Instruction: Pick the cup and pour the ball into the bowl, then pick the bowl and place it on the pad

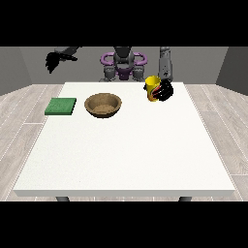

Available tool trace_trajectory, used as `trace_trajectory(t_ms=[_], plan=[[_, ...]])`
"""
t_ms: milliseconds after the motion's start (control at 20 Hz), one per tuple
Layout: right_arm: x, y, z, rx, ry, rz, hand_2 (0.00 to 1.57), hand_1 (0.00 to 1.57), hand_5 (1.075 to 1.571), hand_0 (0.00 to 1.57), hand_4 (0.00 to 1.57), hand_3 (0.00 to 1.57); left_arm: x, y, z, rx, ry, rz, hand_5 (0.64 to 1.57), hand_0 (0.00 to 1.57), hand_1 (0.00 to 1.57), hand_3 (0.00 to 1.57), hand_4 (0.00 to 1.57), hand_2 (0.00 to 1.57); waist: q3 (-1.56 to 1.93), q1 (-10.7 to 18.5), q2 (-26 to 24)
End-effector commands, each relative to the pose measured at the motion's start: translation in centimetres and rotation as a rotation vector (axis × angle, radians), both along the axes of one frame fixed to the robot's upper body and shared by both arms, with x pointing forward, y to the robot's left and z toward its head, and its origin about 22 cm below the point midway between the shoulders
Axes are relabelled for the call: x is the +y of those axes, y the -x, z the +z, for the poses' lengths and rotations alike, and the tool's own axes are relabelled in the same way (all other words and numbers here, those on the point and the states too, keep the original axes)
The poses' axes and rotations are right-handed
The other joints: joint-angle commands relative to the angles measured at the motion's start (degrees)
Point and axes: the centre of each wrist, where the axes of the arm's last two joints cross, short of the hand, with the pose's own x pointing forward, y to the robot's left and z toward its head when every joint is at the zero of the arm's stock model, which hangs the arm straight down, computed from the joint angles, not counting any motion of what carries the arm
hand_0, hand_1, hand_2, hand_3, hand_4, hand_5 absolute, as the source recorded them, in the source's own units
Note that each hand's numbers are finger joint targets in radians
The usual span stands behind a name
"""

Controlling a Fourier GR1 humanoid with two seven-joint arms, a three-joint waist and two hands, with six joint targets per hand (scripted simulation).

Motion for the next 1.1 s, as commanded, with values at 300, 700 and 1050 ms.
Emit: trace_trajectory(t_ms=[300,700,1050], plan=[[-2.8,1.1,-3.7,0.121,-0.02,-0.068,0.0,0.0,1.569,0.0,0.0,0.0,0.1,-5.2,8.3,0.118,-0.356,0.072,1.278,1.47,1.47,1.57,1.57,1.57,-0.2,3.3,-5.9],[-3.4,1.5,-4.7,0.114,-0.035,-0.034,0.0,0.0,1.569,0.0,0.0,0.0,-4.5,-5.9,8.6,0.132,-0.482,0.113,1.287,1.49,1.49,1.57,1.53,1.57,-0.24,2.0,-6.8],[-4.7,1.5,-5.5,0.14,-0.054,-0.053,0.0,0.0,1.57,0.0,0.0,0.0,-12.1,-7.2,11.0,0.037,-0.813,0.098,1.207,1.56,1.56,1.57,1.57,1.57,-0.09,3.0,-8.1]])
